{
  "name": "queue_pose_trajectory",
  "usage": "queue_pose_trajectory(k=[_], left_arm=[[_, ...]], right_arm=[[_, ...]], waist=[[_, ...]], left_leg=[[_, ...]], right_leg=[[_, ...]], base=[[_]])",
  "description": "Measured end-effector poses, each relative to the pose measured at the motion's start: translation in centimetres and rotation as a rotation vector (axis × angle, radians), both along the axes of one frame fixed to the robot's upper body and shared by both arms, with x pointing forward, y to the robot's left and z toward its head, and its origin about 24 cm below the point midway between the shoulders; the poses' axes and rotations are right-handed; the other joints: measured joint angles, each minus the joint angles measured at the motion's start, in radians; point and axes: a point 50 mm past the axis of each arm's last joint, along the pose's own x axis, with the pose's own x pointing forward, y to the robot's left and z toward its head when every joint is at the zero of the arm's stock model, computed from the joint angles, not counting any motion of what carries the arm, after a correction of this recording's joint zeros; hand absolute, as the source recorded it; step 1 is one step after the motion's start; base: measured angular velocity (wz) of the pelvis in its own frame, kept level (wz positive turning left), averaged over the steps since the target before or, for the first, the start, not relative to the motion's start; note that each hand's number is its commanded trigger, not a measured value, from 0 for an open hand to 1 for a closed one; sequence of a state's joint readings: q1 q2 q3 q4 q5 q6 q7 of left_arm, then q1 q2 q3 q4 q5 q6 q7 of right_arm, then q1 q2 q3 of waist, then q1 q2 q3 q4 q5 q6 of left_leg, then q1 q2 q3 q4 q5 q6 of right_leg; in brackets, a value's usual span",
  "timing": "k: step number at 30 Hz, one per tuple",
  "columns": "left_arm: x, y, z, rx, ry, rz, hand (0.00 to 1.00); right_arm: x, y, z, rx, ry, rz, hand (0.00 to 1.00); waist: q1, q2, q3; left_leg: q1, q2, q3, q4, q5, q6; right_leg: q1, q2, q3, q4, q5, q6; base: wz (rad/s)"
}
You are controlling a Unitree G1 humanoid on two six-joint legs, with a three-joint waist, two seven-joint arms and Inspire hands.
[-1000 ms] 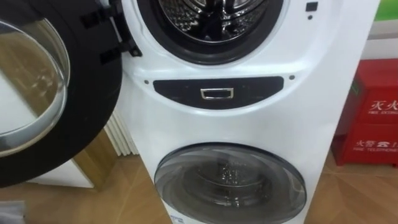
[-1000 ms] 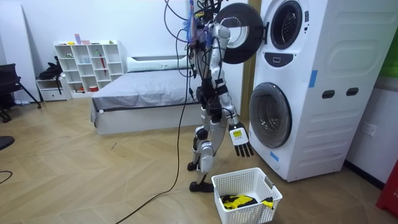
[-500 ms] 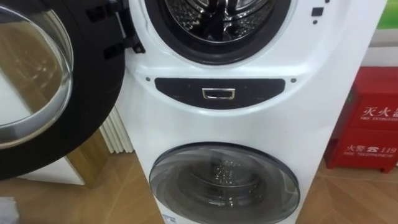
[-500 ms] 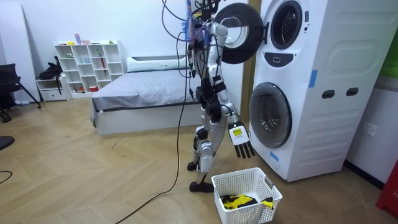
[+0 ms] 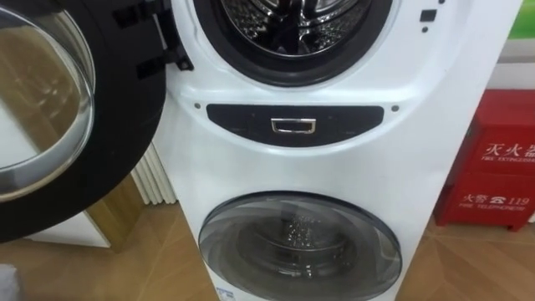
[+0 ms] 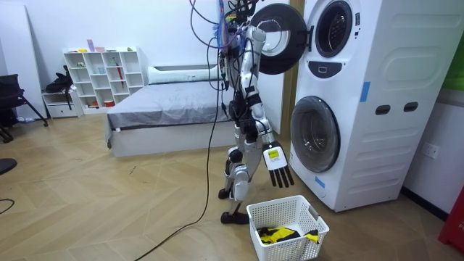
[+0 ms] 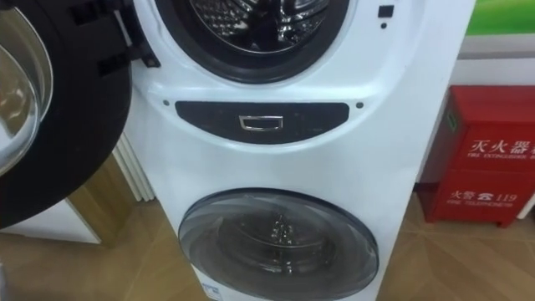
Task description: Pick clothes from washing machine
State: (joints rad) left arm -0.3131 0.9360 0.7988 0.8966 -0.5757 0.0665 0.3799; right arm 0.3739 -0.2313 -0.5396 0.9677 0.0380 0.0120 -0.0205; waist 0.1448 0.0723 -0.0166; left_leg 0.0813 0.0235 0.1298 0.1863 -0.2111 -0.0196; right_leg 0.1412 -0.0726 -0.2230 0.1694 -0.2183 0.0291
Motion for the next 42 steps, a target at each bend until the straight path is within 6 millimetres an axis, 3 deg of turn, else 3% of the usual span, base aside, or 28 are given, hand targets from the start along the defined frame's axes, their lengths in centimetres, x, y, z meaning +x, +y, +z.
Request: queue_pose_trajectory(k=[8,14,17,19,25,35,38,42], left_arm=[[0.5,-0.2,-0.6,0.016,0.070,-0.065,0.00],[3.4,-2.0,0.0,0.113,0.175,-0.204,0.00],[4.7,-3.1,0.6,0.160,0.199,-0.247,0.00],[5.8,-4.6,0.7,0.214,0.191,-0.269,0.00],[6.7,-5.8,0.3,0.241,0.223,-0.266,0.00],[6.8,-6.0,-0.3,0.219,0.221,-0.239,0.00],[7.4,-7.1,-0.7,0.210,0.189,-0.267,0.00],[8.9,-10.4,-1.2,0.203,0.077,-0.343,0.00]], right_arm=[[-0.1,-0.1,0.0,-0.004,0.012,0.015,0.00],[0.2,0.0,0.0,0.000,0.027,0.059,0.00],[0.3,0.4,-0.3,0.031,0.041,0.088,0.00],[0.9,0.5,-0.3,0.040,0.041,0.131,0.00],[3.8,-0.1,0.0,0.028,-0.023,0.201,0.00],[1.4,0.9,-0.8,0.084,0.072,0.201,0.00],[1.3,1.2,-0.9,0.113,0.081,0.199,0.00],[1.8,1.8,-1.4,0.140,0.096,0.234,0.00]], waist=[[-0.003,-0.011,0.0036],[-0.032,-0.014,0.0052],[-0.039,-0.026,0.0112],[-0.045,-0.034,0.0159],[-0.083,-0.033,0.0178],[-0.114,-0.026,0.0194],[-0.125,-0.021,0.0204],[-0.135,-0.023,0.0215]], left_leg=[[-0.001,0.001,0.004,0.004,0.000,0.000],[-0.028,-0.001,-0.016,0.021,-0.004,0.007],[-0.031,-0.004,-0.030,0.021,-0.003,0.009],[-0.038,-0.009,-0.050,0.028,0.000,0.012],[-0.037,-0.022,-0.078,0.028,0.010,0.027],[-0.049,-0.036,-0.073,0.031,0.020,0.046],[-0.060,-0.042,-0.082,0.037,0.025,0.056],[-0.077,-0.053,-0.082,0.036,0.041,0.070]], right_leg=[[-0.007,0.000,0.000,0.000,0.000,0.000],[-0.018,0.000,-0.007,0.000,0.000,0.000],[-0.011,-0.002,-0.026,0.000,0.001,0.001],[-0.004,-0.006,-0.030,0.001,0.002,0.003],[0.017,-0.020,-0.026,-0.001,0.009,0.015],[0.004,-0.035,0.003,0.001,0.023,0.033],[0.003,-0.038,0.001,0.000,0.039,0.038],[0.001,-0.059,0.002,0.004,0.057,0.052]], base=[[-0.01],[0.11],[0.20],[0.36],[0.24],[0.01],[0.14],[0.35]])
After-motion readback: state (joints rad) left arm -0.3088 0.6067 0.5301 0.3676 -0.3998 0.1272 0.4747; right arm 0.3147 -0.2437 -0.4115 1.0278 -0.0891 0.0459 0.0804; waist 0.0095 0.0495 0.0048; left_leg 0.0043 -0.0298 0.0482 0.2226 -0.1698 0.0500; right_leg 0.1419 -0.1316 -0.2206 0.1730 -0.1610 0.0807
